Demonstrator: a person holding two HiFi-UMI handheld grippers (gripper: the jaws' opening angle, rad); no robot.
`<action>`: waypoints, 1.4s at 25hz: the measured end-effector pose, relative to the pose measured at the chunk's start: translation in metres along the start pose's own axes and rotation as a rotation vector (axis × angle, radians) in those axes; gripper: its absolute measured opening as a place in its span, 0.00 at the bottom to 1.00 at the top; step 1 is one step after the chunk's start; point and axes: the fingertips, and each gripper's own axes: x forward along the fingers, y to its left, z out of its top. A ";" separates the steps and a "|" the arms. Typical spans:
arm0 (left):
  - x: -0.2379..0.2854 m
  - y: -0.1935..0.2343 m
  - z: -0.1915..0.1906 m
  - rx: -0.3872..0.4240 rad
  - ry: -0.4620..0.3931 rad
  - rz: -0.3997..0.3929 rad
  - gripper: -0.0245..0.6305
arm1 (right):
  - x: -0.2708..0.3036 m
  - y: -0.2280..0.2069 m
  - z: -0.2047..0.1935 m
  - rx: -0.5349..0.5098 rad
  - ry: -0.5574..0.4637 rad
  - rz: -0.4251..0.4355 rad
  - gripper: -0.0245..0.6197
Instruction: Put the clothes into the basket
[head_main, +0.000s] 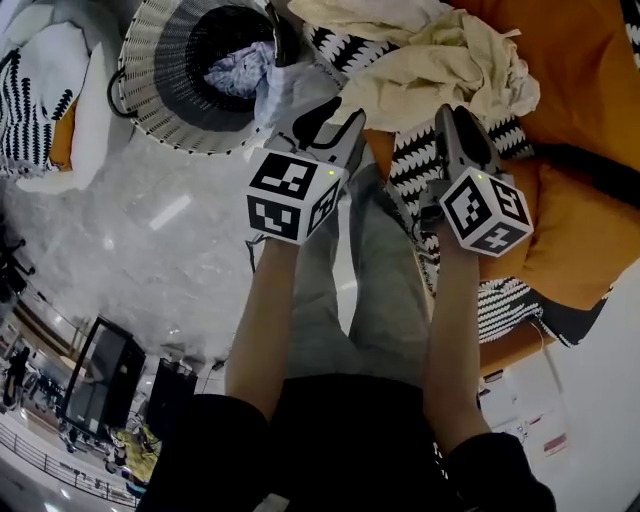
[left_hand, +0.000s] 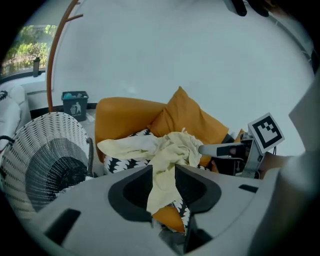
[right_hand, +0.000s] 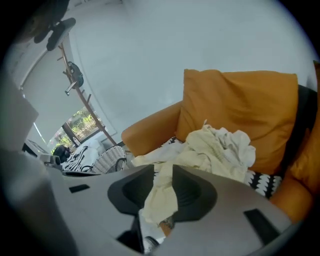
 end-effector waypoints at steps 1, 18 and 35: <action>0.010 -0.006 -0.003 0.004 0.018 -0.002 0.23 | -0.001 -0.013 0.001 0.006 0.004 -0.012 0.20; 0.123 0.008 -0.061 -0.094 0.227 0.221 0.45 | 0.046 -0.176 0.020 -0.318 0.174 -0.232 0.49; 0.184 0.027 -0.103 -0.137 0.349 0.224 0.24 | 0.115 -0.187 -0.020 -0.394 0.382 -0.107 0.29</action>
